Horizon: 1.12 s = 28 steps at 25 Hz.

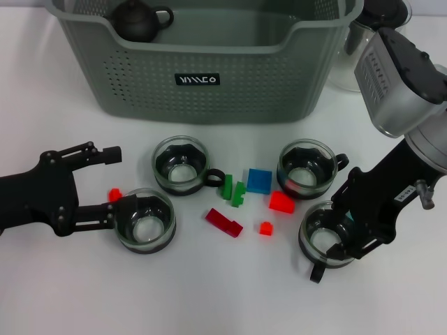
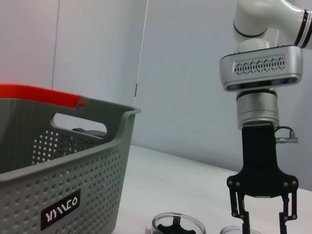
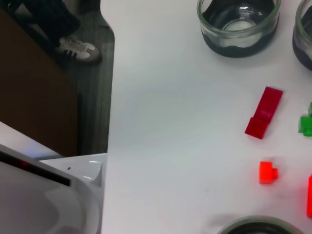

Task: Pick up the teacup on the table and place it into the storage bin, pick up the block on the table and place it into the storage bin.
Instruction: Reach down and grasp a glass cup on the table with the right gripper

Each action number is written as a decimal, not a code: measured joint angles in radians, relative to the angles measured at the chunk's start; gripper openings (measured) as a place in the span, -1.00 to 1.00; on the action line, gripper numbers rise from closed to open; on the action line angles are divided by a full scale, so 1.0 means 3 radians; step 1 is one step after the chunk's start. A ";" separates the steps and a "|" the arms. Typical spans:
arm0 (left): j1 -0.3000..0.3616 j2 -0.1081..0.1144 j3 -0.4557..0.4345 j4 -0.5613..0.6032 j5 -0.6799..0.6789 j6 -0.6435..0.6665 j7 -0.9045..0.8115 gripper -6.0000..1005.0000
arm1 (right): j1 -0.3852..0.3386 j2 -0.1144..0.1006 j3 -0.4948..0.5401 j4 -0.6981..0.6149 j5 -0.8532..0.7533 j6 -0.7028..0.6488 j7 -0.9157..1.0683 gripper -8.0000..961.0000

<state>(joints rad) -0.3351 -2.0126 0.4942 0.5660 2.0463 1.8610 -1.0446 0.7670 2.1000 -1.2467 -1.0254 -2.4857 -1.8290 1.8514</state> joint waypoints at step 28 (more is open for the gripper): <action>-0.0054 -0.0015 0.0025 0.0000 0.0000 -0.0120 0.0000 0.70 | -0.0053 -0.0005 0.0162 -0.0314 -0.0432 0.0040 0.0578 0.00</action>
<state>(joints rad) -0.3513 -2.0170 0.5019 0.5660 2.0463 1.8251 -1.0446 0.7512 2.0986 -1.1981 -1.1197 -2.6152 -1.8169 2.0249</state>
